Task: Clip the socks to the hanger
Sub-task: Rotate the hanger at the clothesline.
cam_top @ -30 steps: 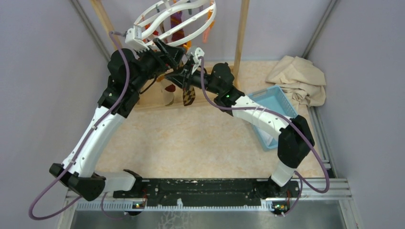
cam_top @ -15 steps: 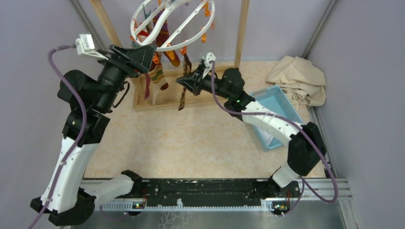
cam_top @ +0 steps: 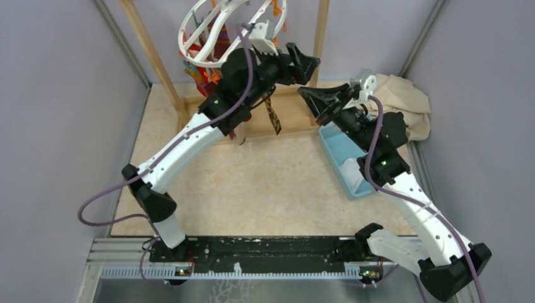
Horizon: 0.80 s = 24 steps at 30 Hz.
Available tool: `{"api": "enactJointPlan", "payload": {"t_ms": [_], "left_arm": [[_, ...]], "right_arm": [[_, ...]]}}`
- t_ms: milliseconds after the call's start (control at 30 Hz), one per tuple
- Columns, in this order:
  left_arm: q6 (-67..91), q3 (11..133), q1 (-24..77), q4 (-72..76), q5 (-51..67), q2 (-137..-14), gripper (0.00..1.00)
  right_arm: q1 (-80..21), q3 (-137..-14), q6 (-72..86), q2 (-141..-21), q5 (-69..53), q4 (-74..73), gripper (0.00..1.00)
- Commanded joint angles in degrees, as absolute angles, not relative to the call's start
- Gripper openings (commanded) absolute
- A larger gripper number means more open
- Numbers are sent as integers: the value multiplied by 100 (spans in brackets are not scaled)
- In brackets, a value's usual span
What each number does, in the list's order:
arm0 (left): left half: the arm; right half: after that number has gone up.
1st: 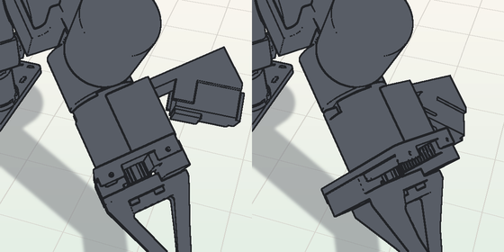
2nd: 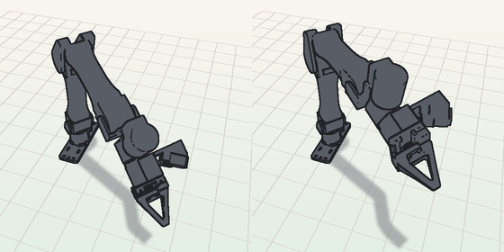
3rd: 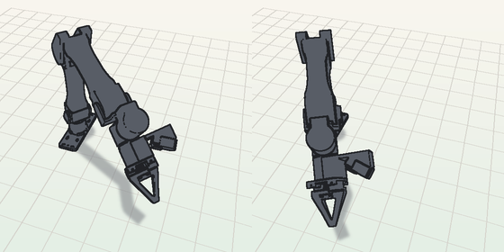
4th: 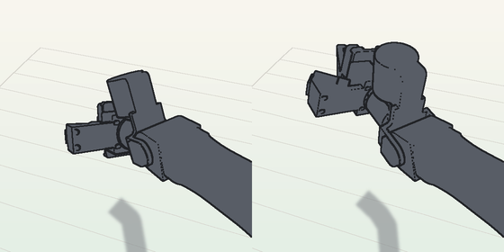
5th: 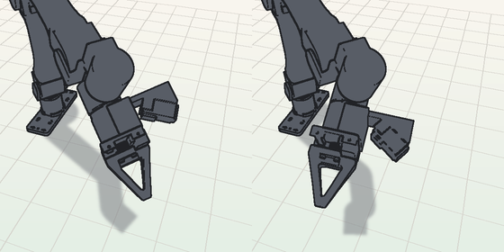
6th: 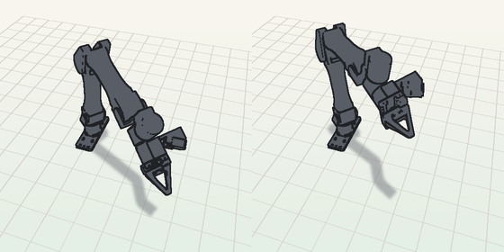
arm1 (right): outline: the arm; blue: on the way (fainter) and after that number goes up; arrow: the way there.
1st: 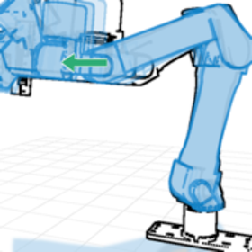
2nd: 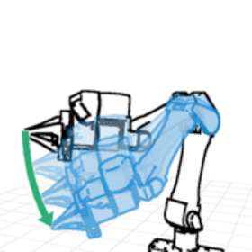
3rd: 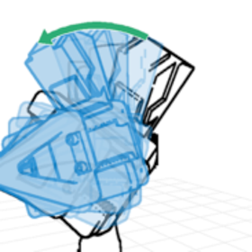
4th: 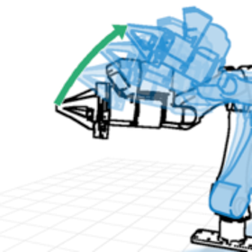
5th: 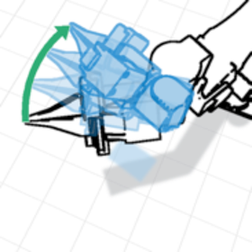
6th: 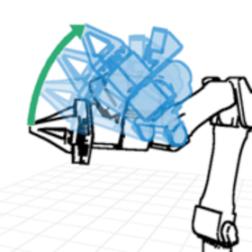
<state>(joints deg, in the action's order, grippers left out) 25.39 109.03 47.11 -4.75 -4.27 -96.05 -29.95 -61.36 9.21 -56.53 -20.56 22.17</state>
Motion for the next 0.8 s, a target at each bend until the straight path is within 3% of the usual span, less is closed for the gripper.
{"api": "enactJointPlan", "payload": {"t_ms": [0, 267, 767], "left_arm": [[1363, 12019, 4912, -855, -1821, -10393, 96], [862, 12202, 4898, -1003, -3071, -10816, 98], [702, 9825, 4123, -744, -3515, -9082, 99]], "right_arm": [[-2981, -6022, 693, -5380, -1857, 1762, 0], [-2954, -5997, 423, -5026, -1598, 1383, 0], [-2918, -6542, 235, -5593, -2013, 1178, 5]]}}
